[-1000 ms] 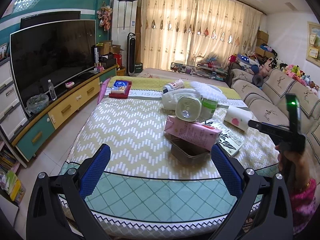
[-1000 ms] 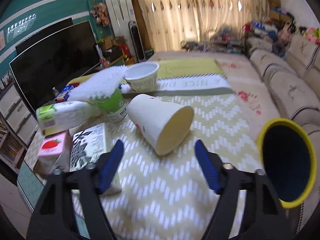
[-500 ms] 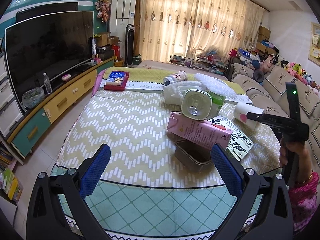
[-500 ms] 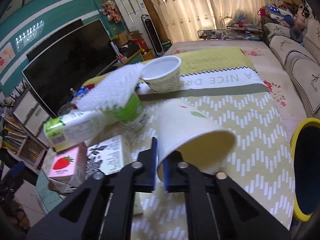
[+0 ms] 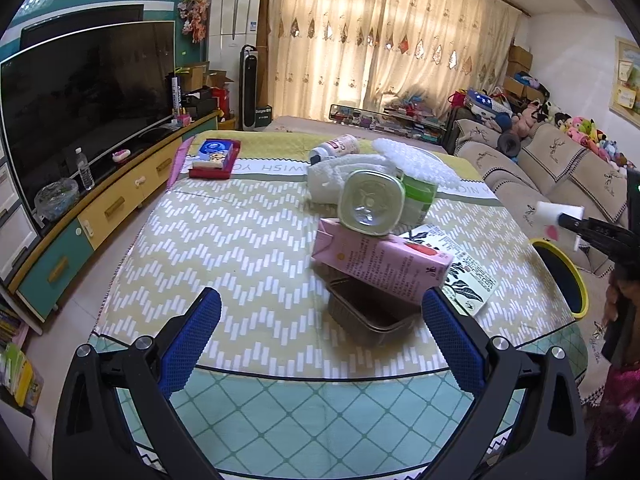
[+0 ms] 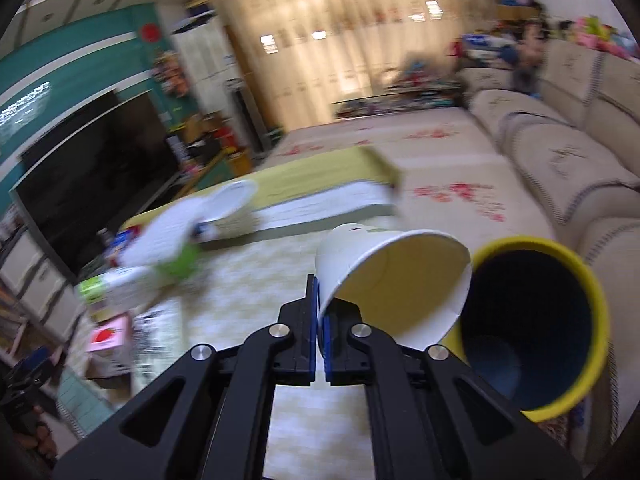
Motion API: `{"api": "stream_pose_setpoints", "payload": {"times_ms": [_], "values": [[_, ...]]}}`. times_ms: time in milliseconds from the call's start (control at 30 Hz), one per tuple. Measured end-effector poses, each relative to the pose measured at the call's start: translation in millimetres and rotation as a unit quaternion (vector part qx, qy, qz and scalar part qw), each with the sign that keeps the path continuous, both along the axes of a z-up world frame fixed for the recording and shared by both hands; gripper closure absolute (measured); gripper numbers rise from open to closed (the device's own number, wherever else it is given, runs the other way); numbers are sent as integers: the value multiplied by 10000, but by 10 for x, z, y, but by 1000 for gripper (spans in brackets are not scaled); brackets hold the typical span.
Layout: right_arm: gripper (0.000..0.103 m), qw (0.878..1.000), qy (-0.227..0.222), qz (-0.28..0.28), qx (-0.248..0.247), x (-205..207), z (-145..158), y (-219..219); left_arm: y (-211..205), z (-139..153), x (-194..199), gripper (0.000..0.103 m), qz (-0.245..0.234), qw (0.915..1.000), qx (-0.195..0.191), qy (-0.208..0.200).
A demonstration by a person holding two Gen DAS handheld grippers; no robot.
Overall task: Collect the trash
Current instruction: 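Grasp the white paper cup with the right gripper and carry it to the bin, then release the cup into the bin with the right gripper while the left gripper grasps the clear jar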
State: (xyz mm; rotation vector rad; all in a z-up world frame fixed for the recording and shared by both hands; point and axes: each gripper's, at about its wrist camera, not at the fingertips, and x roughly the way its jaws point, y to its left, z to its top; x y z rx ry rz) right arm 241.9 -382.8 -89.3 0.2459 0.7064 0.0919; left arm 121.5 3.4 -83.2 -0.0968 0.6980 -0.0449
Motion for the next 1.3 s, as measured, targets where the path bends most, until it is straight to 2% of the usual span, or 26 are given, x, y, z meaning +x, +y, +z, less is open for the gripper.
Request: {"api": "stream_pose_setpoints", "payload": {"times_ms": [100, 233, 400, 567, 667, 733, 767, 967, 1100, 1300], "values": [[101, 9983, 239, -515, -127, 26, -114, -431, -79, -19, 23, 4, -66, 10000, -7, 38], [100, 9911, 769, -1059, -258, 169, -424, -924, -199, -48, 82, 4, -169, 9998, 15, 101], [100, 9777, 1560, -1341, -418, 496, -934, -1314, -338, -42, 125, 4, -244, 9996, 39, 128], [98, 9682, 1926, -1488, -584, 646, -1220, -1454, -399, -32, 174, 4, -237, 9996, 71, 148], [86, 9661, 1937, -1576, -656, 621, -1275, -1468, -417, -36, 216, 4, -235, 9995, 70, 173], [72, 9646, 1950, -1615, -733, 591, -1285, -1503, -429, -48, 258, 4, -240, 9995, 63, 209], [70, 9646, 1936, -1619, -762, 580, -1295, -1515, -432, -54, 279, 4, -239, 9994, 54, 230], [69, 9667, 1849, -1581, -790, 472, -1227, -1445, -408, -75, 471, 4, -186, 9995, 38, 267], [66, 9725, 1659, -1468, -724, 400, -1102, -1342, -355, -75, 683, 4, -107, 9997, 62, 193], [64, 9773, 1493, -1339, -682, 343, -979, -1231, -334, -48, 981, 4, -260, 9996, 62, 4]]}}
